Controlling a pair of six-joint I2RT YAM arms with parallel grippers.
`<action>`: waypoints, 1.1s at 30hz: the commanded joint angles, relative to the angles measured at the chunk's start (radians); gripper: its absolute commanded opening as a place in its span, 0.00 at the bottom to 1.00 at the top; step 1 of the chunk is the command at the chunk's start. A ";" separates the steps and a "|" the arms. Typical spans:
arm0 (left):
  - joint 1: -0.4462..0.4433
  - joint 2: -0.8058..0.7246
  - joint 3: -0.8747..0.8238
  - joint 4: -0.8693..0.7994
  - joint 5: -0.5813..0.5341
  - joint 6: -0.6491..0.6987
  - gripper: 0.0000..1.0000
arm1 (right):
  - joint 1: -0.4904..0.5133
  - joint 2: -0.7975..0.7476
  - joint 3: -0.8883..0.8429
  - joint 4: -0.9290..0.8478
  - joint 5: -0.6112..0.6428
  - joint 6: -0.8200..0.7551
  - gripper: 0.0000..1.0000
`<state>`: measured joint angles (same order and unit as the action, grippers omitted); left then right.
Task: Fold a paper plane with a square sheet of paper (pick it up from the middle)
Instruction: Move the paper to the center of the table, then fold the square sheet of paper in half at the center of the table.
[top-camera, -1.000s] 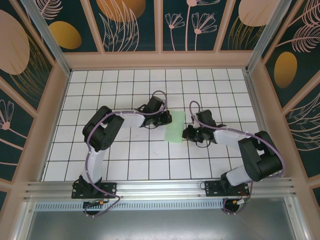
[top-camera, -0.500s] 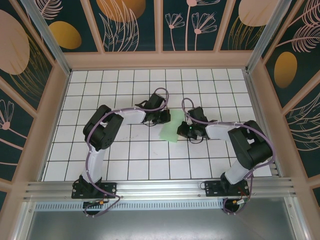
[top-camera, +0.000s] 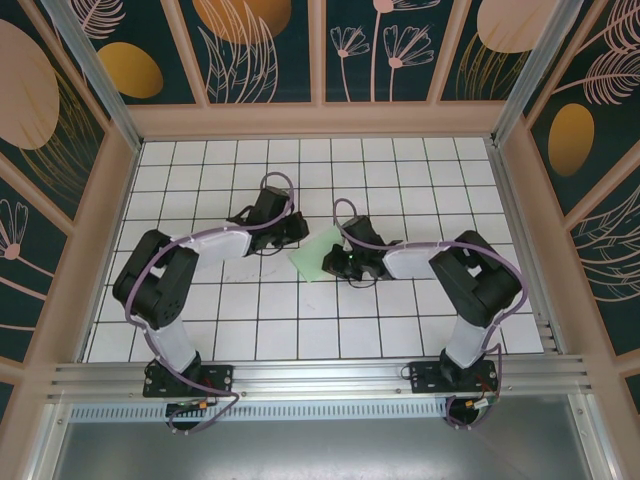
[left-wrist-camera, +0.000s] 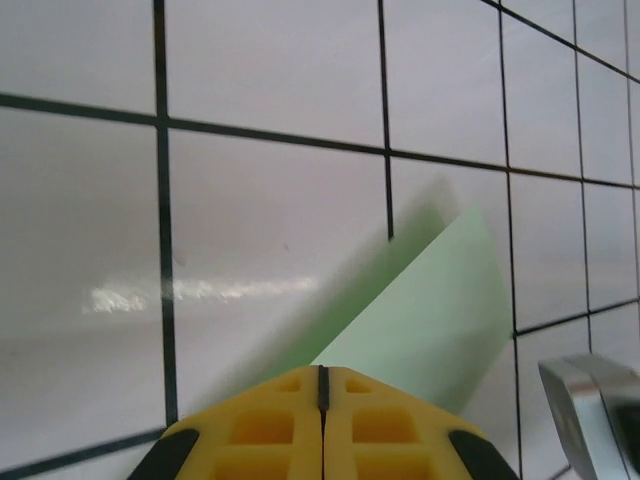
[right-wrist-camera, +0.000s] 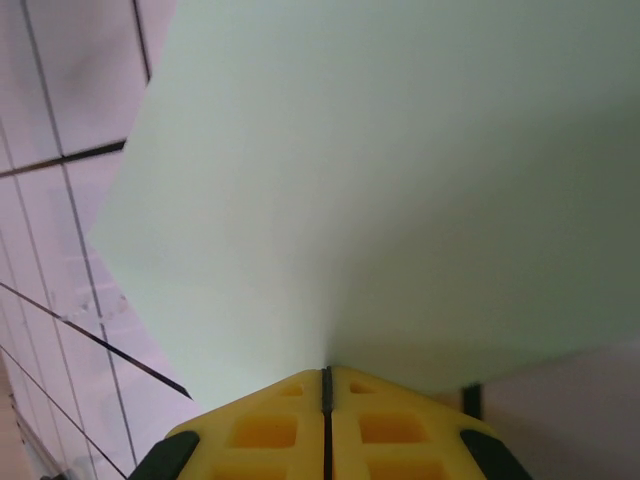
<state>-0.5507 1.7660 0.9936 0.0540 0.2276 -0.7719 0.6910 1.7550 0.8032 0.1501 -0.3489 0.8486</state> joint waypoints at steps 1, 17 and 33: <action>-0.032 -0.037 -0.016 0.042 0.047 -0.016 0.09 | -0.035 -0.026 0.037 0.028 0.001 -0.005 0.09; -0.122 -0.026 -0.104 0.121 0.118 -0.151 0.00 | -0.139 -0.034 -0.051 0.105 -0.150 -0.048 0.00; -0.163 0.051 -0.119 0.124 0.132 -0.180 0.00 | -0.123 0.027 -0.064 0.113 -0.178 -0.043 0.00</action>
<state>-0.7071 1.7943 0.8696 0.1612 0.3428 -0.9379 0.5579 1.7596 0.7414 0.2401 -0.5049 0.8135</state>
